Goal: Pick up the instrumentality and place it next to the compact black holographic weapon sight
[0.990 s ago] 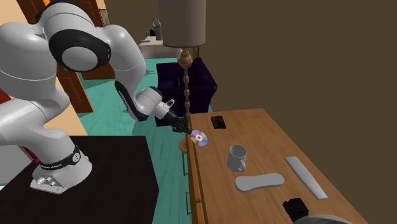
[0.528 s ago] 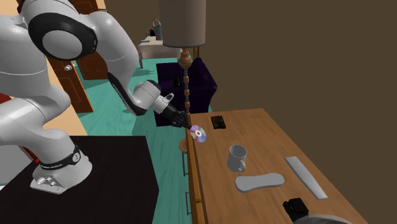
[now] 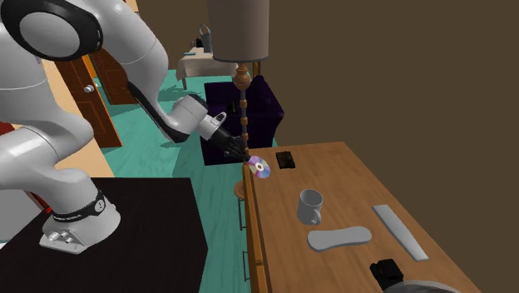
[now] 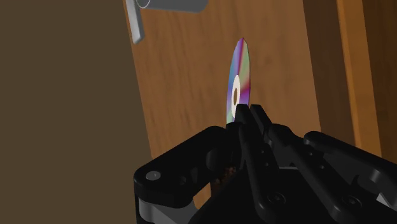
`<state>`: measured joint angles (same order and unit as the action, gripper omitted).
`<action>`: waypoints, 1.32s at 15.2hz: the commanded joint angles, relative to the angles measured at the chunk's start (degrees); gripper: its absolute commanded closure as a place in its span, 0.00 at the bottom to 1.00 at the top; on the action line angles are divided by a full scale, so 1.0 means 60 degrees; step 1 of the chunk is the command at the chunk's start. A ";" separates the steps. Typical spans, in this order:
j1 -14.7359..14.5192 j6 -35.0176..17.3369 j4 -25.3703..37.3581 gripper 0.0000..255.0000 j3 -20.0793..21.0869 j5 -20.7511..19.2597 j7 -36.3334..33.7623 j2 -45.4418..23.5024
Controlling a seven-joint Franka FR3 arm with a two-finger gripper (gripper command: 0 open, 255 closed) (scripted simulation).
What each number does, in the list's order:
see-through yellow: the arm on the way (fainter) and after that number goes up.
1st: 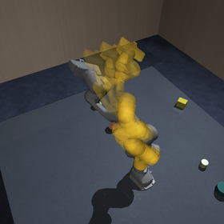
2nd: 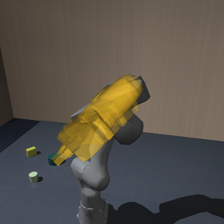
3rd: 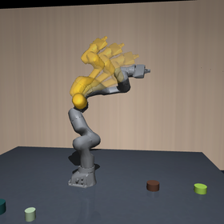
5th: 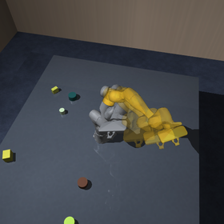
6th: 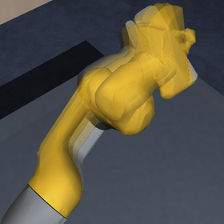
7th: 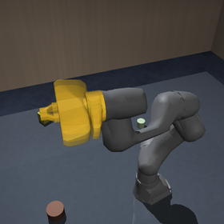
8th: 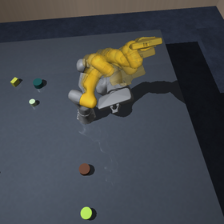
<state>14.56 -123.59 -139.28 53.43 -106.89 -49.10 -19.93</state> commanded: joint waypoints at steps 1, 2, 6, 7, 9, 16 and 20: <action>0.0113 -0.0181 -0.0045 1.00 0.0113 0.0201 0.0121 0.0270; 0.0316 -0.0403 -0.0057 1.00 -0.0006 -0.0022 0.0136 0.0329; 0.1062 -0.1219 0.0033 1.00 -0.0523 -0.0955 0.0203 0.0423; 0.1235 -0.1406 0.0089 1.00 -0.0657 -0.1194 0.0225 0.0412; 0.1566 -0.1764 0.0241 1.00 -0.0927 -0.1668 0.0277 0.0353; 0.2571 -0.2912 0.1168 1.00 -0.1832 -0.3188 0.0589 -0.0188; 0.3042 -0.3546 0.1957 1.00 -0.2293 -0.3885 0.0883 -0.0686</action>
<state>31.92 -143.71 -128.65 40.42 -128.85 -44.09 -23.37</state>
